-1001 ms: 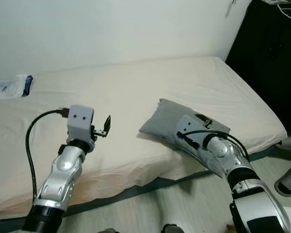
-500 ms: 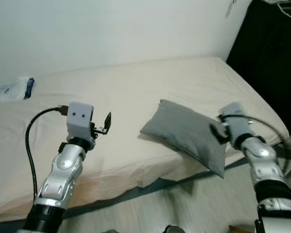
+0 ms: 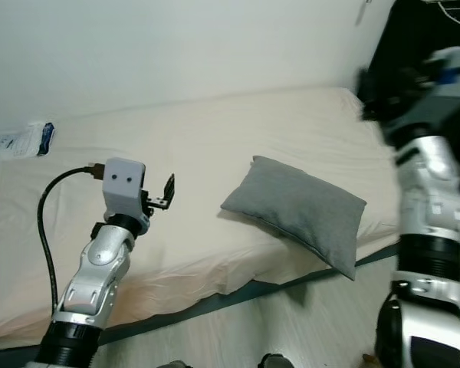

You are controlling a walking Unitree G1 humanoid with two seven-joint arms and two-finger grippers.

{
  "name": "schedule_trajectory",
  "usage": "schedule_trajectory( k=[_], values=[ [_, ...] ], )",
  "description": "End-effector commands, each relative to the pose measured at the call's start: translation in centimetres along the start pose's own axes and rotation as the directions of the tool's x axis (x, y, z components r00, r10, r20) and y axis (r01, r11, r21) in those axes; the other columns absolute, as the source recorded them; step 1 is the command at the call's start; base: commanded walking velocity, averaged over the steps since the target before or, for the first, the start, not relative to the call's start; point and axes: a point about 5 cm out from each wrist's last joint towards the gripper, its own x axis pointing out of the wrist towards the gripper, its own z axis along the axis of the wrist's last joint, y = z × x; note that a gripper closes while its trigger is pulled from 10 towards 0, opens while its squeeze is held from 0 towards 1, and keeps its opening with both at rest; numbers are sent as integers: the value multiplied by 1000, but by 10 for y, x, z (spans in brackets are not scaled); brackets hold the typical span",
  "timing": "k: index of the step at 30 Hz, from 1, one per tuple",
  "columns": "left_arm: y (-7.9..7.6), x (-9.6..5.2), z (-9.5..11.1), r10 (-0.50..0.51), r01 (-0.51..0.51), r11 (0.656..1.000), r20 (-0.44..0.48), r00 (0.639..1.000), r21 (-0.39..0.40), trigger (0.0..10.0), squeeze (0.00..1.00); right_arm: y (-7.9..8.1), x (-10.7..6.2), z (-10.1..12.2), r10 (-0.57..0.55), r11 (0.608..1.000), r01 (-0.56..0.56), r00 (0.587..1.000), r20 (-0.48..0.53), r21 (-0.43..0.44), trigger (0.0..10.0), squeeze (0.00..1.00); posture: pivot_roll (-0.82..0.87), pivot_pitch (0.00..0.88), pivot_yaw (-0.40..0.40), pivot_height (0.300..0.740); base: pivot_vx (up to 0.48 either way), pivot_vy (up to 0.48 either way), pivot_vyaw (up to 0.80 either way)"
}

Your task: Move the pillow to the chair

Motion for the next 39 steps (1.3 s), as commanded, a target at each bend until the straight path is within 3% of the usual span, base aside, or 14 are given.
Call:
schedule_trajectory(
  k=[1, 3, 7, 8, 9, 11, 15, 16, 22, 24, 27, 29, 32, 39],
  values=[
    [1, 0, 3, -4, 4, 1000, 2, 1000, 13, 10000, 0, 21, 2, -15, 65, 997, -67, 995, -78, -26, 10000, 0, -1, 142, -1, 740, 0, 0, 0],
    [1, 2, 9, -8, 8, 1000, 12, 1000, 30, 10000, 0, 59, 1, -43, 122, 993, -120, 981, -150, 23, 10000, 0, 8, 146, -8, 740, 0, 0, 0],
    [1, 3, 12, -6, 5, 1000, 18, 1000, 29, 10000, 0, 77, -5, -62, 128, 990, -116, 974, -187, 75, 10000, 0, 4, 145, -4, 740, 0, 0, 0],
    [0, 2, 10, -7, 7, 999, 10, 1000, 31, 10000, 0, 88, -8, -70, 173, 985, -167, 962, -209, 45, 10000, 0, 4, 146, -1, 740, 0, 0, 0],
    [0, 2, 10, -7, 7, 999, 10, 1000, 31, 10000, 0, 88, -8, -70, 173, 985, -167, 962, -209, 45, 10000, 0, 4, 146, -1, 740, 0, 0, 0],
    [-1, 1, 8, -6, 6, 1000, 0, 1000, 25, 10000, 0, 107, -20, -83, 276, 961, -266, 931, -239, 71, 10000, 0, -5, 140, -6, 740, 0, 0, 0],
    [-3, -2, 5, 5, -5, 1000, -2, 1000, 15, 10000, 0, 112, -35, -98, 241, 967, -208, 933, -266, 144, 10000, 0, -3, 139, -9, 740, 0, 0, 0],
    [-4, -4, 2, 11, -10, 1000, -6, 1000, 12, 10000, 0, 113, -47, -112, 177, 978, -133, 937, -300, 163, 10000, 0, -2, 138, -6, 740, 0, 0, 0],
    [-8, -9, -7, 17, -17, 1000, -21, 1000, -1, 10000, 0, 123, -64, -117, 163, 979, -114, 934, -318, 166, 10000, 0, -26, 134, 5, 740, 0, 0, 0],
    [-8, -9, -7, 17, -17, 1000, -21, 1000, -1, 10000, 0, 123, -64, -117, 163, 979, -114, 934, -318, 166, 10000, 0, -26, 134, 5, 740, 0, 0, 0],
    [-10, -1, -10, 67, -68, 998, -48, 997, -15, 10000, 0, 128, -62, -99, 157, 986, -144, 967, -199, 79, 10000, 0, -34, 145, -6, 740, 0, 0, 0],
    [-10, 1, -9, 72, -73, 997, -47, 996, -16, 10000, 0, 127, -61, -96, 162, 986, -151, 969, -188, 68, 10000, 0, -34, 145, -6, 740, 0, 0, 0],
    [-10, 4, -4, 36, -36, 999, -30, 999, -1, 10000, 0, 122, -56, -93, 208, 976, -188, 955, -211, 107, 10000, 0, -48, 168, 12, 740, 0, 0, 0],
    [-10, 7, 0, 19, -19, 1000, -25, 999, 17, 10000, 0, 113, -52, -94, 243, 970, -232, 937, -249, 72, 10000, 0, -34, 164, 20, 740, 0, 0, 0]
  ],
)
